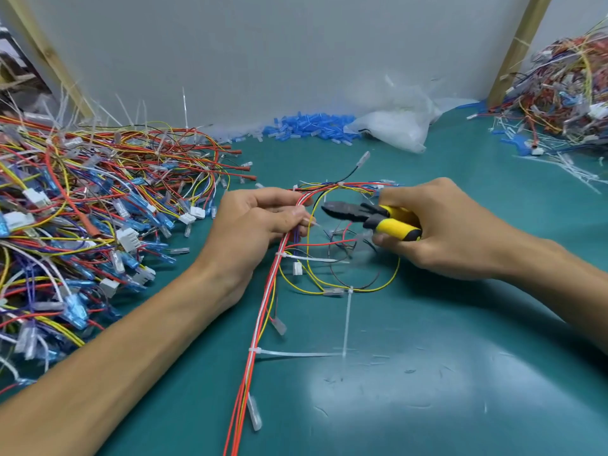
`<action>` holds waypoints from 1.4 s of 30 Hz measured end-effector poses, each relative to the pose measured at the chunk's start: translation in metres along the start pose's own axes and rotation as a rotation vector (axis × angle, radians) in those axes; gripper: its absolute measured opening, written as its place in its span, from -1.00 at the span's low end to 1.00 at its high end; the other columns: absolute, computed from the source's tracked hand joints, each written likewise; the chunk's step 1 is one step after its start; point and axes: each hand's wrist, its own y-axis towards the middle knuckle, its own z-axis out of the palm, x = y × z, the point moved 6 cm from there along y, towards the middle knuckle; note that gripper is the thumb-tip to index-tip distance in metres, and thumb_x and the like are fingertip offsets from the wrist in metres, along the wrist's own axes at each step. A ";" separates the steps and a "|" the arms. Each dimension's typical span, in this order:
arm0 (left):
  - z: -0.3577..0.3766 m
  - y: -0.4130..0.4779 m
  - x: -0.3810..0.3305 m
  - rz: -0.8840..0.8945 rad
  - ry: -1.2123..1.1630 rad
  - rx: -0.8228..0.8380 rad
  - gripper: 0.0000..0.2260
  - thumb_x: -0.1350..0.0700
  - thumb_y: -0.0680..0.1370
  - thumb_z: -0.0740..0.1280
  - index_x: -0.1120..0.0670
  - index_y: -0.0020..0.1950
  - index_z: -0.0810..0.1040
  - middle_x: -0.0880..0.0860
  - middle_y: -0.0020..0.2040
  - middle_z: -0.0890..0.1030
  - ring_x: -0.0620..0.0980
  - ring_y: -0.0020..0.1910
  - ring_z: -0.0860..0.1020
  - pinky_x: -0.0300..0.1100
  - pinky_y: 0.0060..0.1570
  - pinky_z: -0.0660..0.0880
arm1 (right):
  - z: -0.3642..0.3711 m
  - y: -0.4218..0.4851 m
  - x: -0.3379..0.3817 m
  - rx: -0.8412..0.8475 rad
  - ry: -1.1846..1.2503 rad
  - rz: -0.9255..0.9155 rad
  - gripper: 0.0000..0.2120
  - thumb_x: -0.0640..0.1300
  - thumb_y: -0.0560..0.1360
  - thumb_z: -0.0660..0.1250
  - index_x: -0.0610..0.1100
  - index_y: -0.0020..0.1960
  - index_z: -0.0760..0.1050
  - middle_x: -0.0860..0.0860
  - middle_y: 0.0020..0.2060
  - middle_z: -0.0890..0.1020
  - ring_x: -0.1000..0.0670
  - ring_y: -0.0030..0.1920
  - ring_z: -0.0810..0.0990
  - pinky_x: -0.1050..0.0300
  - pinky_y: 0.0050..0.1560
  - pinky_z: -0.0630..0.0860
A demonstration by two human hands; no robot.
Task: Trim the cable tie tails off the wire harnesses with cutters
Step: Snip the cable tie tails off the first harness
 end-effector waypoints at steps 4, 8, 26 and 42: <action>0.001 0.001 0.005 -0.083 -0.128 0.030 -0.90 0.35 0.56 0.39 0.24 0.04 0.67 0.14 -0.24 0.71 -0.01 -0.32 0.65 -0.26 -0.19 0.62 | 0.003 -0.001 0.003 0.030 -0.101 -0.003 -0.65 0.08 0.54 0.45 0.01 -0.21 0.31 0.10 -0.35 0.46 0.03 -0.28 0.44 -0.09 -0.31 0.43; 0.004 -0.001 0.000 0.025 -0.057 0.045 -0.88 0.35 0.57 0.39 0.25 0.07 0.68 0.16 -0.22 0.71 0.00 -0.31 0.64 -0.23 -0.14 0.64 | -0.001 -0.001 0.004 -0.001 -0.108 0.005 -0.67 0.11 0.54 0.43 -0.02 -0.19 0.36 0.08 -0.34 0.47 0.00 -0.28 0.43 -0.04 -0.32 0.40; 0.014 -0.011 -0.013 0.212 0.143 0.125 -0.79 0.37 0.60 0.34 0.21 0.15 0.71 0.33 0.07 0.67 0.09 0.00 0.57 -0.07 0.10 0.49 | -0.019 -0.005 0.022 -0.031 -0.308 -0.005 -0.72 0.23 0.50 0.26 0.01 -0.08 0.45 0.08 -0.20 0.56 -0.21 -0.18 0.52 -0.06 -0.25 0.54; 0.020 -0.011 -0.012 0.200 0.180 0.196 -0.76 0.38 0.60 0.33 0.25 0.24 0.64 0.15 -0.28 0.51 0.04 -0.26 0.47 -0.22 -0.20 0.46 | -0.018 -0.004 0.027 0.002 -0.344 -0.009 -0.71 0.22 0.47 0.28 0.11 -0.21 0.23 0.08 -0.32 0.48 -0.21 -0.28 0.42 0.12 -0.39 0.24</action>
